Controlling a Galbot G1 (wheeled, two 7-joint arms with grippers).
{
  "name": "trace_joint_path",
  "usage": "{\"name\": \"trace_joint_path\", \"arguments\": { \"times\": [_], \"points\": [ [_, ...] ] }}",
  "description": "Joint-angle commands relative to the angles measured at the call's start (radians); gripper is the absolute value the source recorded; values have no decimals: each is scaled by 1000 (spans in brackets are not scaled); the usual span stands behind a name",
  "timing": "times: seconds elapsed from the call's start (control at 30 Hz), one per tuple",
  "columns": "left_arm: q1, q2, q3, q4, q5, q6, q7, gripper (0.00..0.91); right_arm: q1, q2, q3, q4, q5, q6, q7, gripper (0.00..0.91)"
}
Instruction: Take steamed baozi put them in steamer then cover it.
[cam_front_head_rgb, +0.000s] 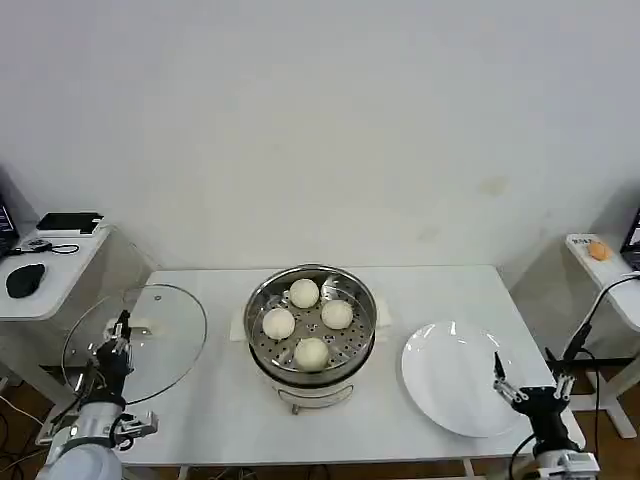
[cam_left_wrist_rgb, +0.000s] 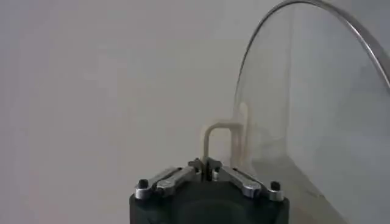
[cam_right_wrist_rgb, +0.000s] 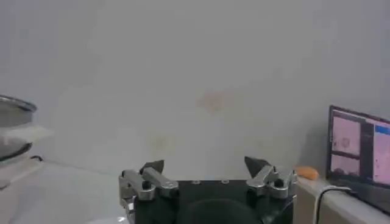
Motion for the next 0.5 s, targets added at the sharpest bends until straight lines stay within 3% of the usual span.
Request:
{"name": "trace_joint_path", "arguments": {
  "times": [0.03,0.33,0.5],
  "points": [
    [-30,-2,105,-251,74,113,183,0,3,3,-34,-3,-28,1,0,907],
    [-171,0,225,-252,114,189,303,0,5,16,-48,-14,-77,10,5,907],
    [-258,-60,331,-197,182,201,339,0,12,36,-63,-23,-102,10,7,907]
  ]
}}
